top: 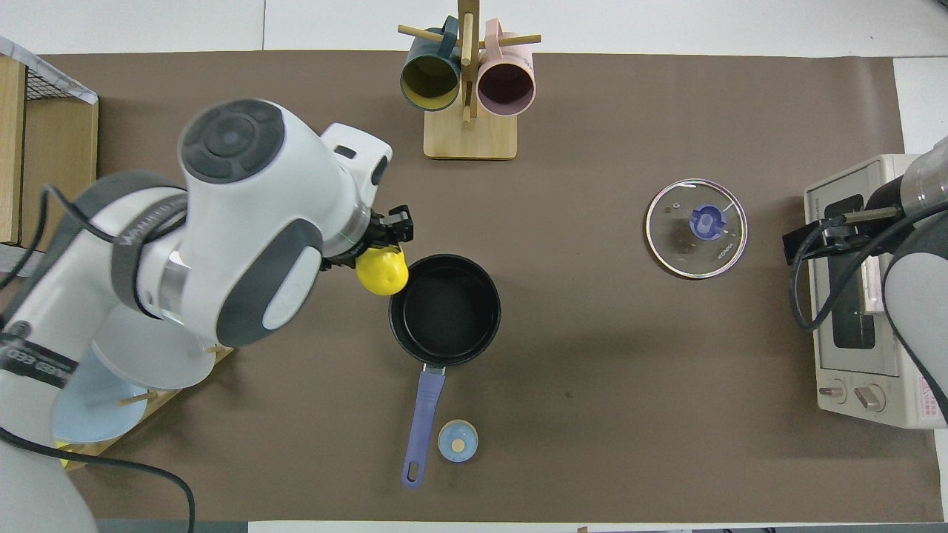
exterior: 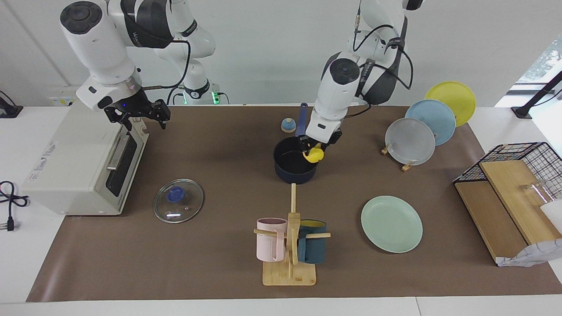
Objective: Transfer potato from pot to plate
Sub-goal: 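Lift the yellow potato and carry it to the green plate with the left gripper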
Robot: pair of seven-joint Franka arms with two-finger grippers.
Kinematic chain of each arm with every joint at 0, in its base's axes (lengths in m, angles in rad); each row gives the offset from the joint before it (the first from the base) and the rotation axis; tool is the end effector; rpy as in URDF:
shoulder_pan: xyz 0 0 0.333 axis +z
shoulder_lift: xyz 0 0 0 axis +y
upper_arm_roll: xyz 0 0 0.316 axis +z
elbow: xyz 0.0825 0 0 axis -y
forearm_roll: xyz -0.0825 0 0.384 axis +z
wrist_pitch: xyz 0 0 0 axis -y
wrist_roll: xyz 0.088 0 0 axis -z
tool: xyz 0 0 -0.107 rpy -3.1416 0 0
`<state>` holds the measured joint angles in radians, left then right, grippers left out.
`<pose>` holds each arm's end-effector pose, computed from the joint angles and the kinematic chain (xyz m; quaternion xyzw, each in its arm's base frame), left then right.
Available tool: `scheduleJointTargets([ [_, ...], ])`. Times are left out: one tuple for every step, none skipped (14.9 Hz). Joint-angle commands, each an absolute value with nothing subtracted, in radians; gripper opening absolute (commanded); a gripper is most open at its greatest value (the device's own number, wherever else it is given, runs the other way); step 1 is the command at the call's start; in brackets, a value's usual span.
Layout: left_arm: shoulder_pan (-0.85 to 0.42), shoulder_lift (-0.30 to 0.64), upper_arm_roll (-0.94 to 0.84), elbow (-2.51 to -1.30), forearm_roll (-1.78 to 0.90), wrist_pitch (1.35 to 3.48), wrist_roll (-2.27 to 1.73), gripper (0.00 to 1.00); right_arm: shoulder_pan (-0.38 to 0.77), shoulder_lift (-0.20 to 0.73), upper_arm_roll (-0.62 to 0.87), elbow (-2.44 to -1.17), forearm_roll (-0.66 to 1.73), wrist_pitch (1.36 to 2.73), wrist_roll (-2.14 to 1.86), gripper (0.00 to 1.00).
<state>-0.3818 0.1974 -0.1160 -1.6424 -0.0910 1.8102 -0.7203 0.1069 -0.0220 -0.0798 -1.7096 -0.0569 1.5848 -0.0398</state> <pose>0.5433 -0.2981 0.4959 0.9907 0.1231 -0.0433 0.0373 0.5431 0.0083 0.5726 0.9977 0.0353 -0.0516 0.0272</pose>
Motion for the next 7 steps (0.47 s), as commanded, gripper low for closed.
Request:
scheduleJointTargets([
  [-0.252, 0.284, -0.118, -1.502, -0.101, 1.692, -0.568, 0.00, 0.094, -0.021, -0.072, -1.698, -0.048, 1.571, -0.026, 1.00],
  [-0.217, 0.291, -0.117, -1.494, -0.092, 1.684, -0.517, 0.00, 0.094, -0.021, -0.072, -1.698, -0.048, 1.571, -0.026, 1.00],
  [-0.189, 0.307, -0.117, -1.485, -0.072, 1.698, -0.462, 0.00, 0.094, -0.021, -0.074, -1.698, -0.048, 1.572, -0.026, 1.00],
  [-0.166, 0.343, -0.117, -1.456, -0.065, 1.715, -0.416, 0.00, 0.084, -0.021, -0.077, -1.697, -0.046, 1.572, -0.029, 1.00],
  [-0.140, 0.388, -0.117, -1.415, -0.054, 1.733, -0.363, 0.00, 0.069, -0.021, -0.086, -1.695, -0.046, 1.572, -0.028, 1.00],
  [-0.124, 0.425, -0.115, -1.385, -0.039, 1.744, -0.313, 0.00, 0.058, -0.025, -0.086, -1.695, -0.045, 1.571, -0.032, 1.00],
  [-0.109, 0.460, -0.115, -1.372, -0.019, 1.768, -0.257, 0.00, 0.057, -0.031, -0.086, -1.695, -0.044, 1.568, -0.035, 1.00],
])
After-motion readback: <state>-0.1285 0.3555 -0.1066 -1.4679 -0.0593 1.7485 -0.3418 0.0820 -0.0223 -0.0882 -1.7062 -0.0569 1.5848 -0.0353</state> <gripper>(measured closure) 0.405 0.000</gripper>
